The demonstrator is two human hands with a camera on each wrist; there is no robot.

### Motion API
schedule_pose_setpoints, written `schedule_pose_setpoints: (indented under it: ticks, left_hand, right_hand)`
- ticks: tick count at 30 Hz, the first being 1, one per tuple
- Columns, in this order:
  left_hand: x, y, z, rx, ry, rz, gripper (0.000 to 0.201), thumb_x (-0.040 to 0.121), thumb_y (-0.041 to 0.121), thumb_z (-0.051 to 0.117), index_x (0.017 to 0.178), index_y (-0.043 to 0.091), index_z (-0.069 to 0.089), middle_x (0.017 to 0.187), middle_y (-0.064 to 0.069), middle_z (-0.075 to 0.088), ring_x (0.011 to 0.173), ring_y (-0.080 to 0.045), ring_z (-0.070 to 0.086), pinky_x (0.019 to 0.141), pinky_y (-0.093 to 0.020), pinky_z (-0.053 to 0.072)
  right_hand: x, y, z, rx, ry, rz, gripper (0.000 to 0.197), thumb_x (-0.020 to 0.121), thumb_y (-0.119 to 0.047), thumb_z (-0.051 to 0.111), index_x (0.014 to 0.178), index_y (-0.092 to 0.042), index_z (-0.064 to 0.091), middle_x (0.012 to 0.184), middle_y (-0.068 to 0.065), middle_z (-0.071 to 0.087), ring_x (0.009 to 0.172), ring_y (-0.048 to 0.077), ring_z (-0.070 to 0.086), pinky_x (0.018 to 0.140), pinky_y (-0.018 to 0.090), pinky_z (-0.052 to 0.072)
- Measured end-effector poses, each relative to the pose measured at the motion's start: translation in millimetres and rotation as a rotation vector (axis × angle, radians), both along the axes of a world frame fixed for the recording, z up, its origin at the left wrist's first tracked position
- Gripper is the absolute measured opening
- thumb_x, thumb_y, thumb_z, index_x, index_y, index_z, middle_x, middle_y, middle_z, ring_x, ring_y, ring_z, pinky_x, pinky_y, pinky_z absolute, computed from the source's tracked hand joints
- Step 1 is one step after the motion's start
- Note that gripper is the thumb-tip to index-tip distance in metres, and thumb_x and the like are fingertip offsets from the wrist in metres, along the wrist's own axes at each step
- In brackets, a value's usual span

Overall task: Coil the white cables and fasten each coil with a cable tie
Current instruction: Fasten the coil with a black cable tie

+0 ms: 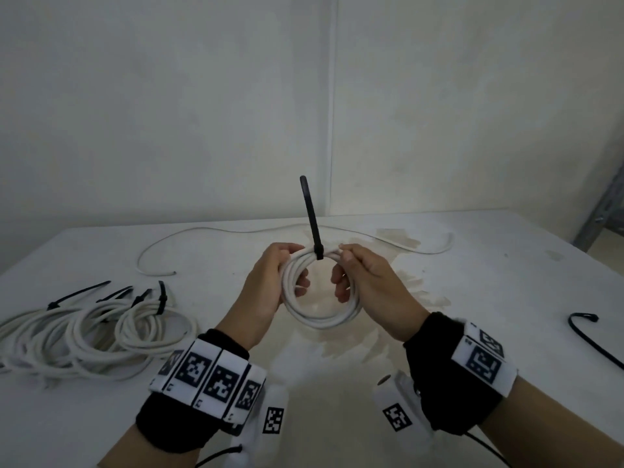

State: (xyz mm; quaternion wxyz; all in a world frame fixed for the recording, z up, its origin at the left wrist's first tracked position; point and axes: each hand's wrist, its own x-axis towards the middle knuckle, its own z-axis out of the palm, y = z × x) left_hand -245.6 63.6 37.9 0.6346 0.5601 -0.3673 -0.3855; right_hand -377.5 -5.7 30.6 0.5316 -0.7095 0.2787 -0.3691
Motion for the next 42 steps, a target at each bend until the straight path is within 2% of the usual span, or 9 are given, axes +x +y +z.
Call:
schedule_pose_setpoints:
  ticks: [6,10,15,20,24,26,31,38,42]
  left_hand:
    - [35,26,-14,0.075,-0.438,0.010,0.033,0.087,0.015,0.061,0.119,0.025,0.056,0.103,-0.003,0.066,0.094,-0.018,0.065,0.089,-0.034,0.051]
    - [51,40,-17,0.021,-0.458,0.118,0.027,0.088,0.010,0.060,0.109,0.025,0.062,0.084,-0.001,0.071,0.084,-0.021,0.068,0.090,-0.043,0.053]
    - [69,48,-20,-0.004,-0.530,0.231,0.037,0.087,0.004,0.060,0.085,0.042,0.065,0.063,0.015,0.070,0.069,-0.011,0.068,0.081,-0.039,0.056]
    - [89,56,-22,0.019,-0.577,0.255,0.027,0.088,0.005,0.059,0.093,0.028,0.071,0.065,0.012,0.069,0.064,-0.001,0.065,0.076,-0.025,0.053]
    - [108,64,-24,0.110,-0.532,0.274,0.048,0.088,0.003,0.059,0.067,0.045,0.069,0.066,0.004,0.072,0.080,-0.030,0.069,0.084,-0.047,0.054]
    - [119,67,-23,0.169,-0.525,0.282,0.047,0.088,0.003,0.058,0.063,0.041,0.068,0.065,0.003,0.071,0.082,-0.035,0.068,0.085,-0.050,0.053]
    - [146,66,-29,0.350,-0.655,0.261,0.019,0.088,0.006,0.058,0.103,0.002,0.070,0.085,-0.018,0.072,0.084,-0.029,0.067,0.083,-0.037,0.051]
    - [165,58,-37,0.633,-0.791,0.203,0.019,0.088,0.010,0.060,0.093,-0.002,0.072,0.081,-0.020,0.069,0.064,-0.020,0.056,0.067,-0.027,0.048]
    - [170,54,-35,0.761,-0.886,0.157,0.019,0.088,0.013,0.060,0.087,-0.003,0.070,0.059,-0.003,0.053,0.054,-0.010,0.046,0.058,-0.020,0.040]
  right_hand:
    - [34,6,-13,0.010,0.017,-0.031,0.025,0.100,-0.014,0.032,0.087,-0.017,0.053,0.064,0.000,0.042,0.049,0.006,0.035,0.050,0.019,0.031]
    - [56,11,-20,-0.010,0.034,-0.038,0.028,0.100,-0.016,0.032,0.081,-0.018,0.052,0.066,0.000,0.043,0.055,0.012,0.035,0.056,0.026,0.030]
    - [77,14,-20,0.014,0.080,0.066,0.024,0.100,-0.019,0.033,0.091,-0.022,0.055,0.077,0.000,0.052,0.061,0.009,0.048,0.055,0.011,0.038]
    - [97,21,-28,-0.020,0.170,0.147,0.036,0.098,-0.033,0.034,0.132,-0.024,0.039,0.108,-0.010,0.054,0.087,0.005,0.058,0.084,0.021,0.042]
    - [113,23,-28,0.005,0.230,0.226,0.044,0.098,-0.036,0.034,0.140,-0.023,0.034,0.124,-0.006,0.051,0.105,0.007,0.057,0.100,0.030,0.039]
    - [117,21,-28,0.001,0.270,0.252,0.047,0.097,-0.037,0.035,0.142,-0.023,0.030,0.129,-0.007,0.047,0.120,0.011,0.048,0.109,0.034,0.033]
    - [123,8,-27,0.011,0.334,0.210,0.047,0.097,-0.038,0.037,0.140,-0.021,0.032,0.126,-0.007,0.044,0.125,0.015,0.044,0.110,0.038,0.032]
    - [114,-18,-31,0.021,0.404,0.132,0.049,0.093,-0.046,0.040,0.136,-0.021,0.038,0.134,-0.002,0.046,0.122,0.017,0.048,0.106,0.040,0.037]
    - [109,-29,-29,0.015,0.422,0.098,0.050,0.093,-0.045,0.042,0.135,-0.019,0.039,0.132,-0.001,0.046,0.122,0.019,0.047,0.106,0.040,0.036]
